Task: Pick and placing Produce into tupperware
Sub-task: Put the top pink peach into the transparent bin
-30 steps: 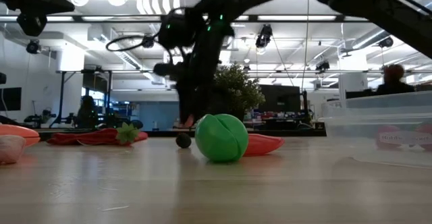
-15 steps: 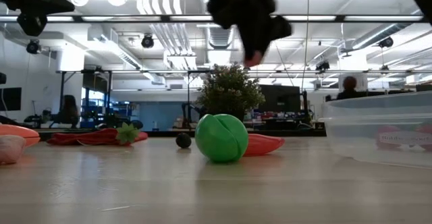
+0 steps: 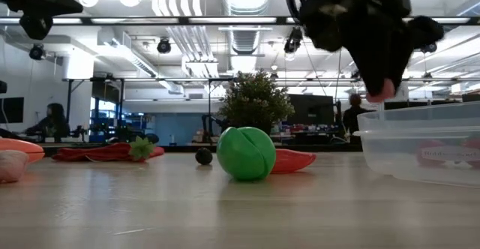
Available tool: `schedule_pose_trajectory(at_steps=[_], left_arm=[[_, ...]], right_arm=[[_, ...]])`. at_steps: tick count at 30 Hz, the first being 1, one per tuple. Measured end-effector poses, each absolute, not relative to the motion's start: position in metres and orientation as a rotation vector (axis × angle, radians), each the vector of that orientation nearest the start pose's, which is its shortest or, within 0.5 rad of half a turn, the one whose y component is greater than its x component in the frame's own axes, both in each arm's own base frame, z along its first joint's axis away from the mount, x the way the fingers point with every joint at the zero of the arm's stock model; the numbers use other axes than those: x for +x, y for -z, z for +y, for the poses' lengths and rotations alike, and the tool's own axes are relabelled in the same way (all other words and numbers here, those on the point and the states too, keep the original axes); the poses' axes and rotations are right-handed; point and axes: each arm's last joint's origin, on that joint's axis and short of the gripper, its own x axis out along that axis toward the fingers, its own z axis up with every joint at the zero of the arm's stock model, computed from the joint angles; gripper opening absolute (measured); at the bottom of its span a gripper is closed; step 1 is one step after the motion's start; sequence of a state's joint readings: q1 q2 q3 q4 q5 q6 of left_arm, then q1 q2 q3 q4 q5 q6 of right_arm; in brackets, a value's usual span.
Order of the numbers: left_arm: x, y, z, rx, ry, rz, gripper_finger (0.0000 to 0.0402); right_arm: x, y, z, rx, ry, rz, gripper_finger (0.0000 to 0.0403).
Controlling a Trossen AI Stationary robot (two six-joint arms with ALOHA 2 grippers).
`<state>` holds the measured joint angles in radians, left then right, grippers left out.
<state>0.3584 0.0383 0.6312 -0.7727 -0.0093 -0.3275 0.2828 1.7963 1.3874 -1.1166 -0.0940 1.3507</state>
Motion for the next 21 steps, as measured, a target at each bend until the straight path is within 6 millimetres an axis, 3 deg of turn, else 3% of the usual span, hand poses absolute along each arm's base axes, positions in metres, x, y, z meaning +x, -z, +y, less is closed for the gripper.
schedule_pose_trajectory(at_steps=[8,16,21], left_arm=[[0.020,-0.283,0.008,-0.359,-0.389,0.116,0.0000],[0.020,-0.283,0.007,-0.361,-0.387,0.117,0.0000],[0.020,-0.283,0.007,-0.361,-0.387,0.117,0.0000]], right_arm=[[0.302,-0.183,0.091,0.929,0.839,1.522,0.0102],[0.295,-0.173,0.090,0.954,0.869,1.560,0.0105],[0.295,-0.172,0.090,0.954,0.867,1.557,0.0140]])
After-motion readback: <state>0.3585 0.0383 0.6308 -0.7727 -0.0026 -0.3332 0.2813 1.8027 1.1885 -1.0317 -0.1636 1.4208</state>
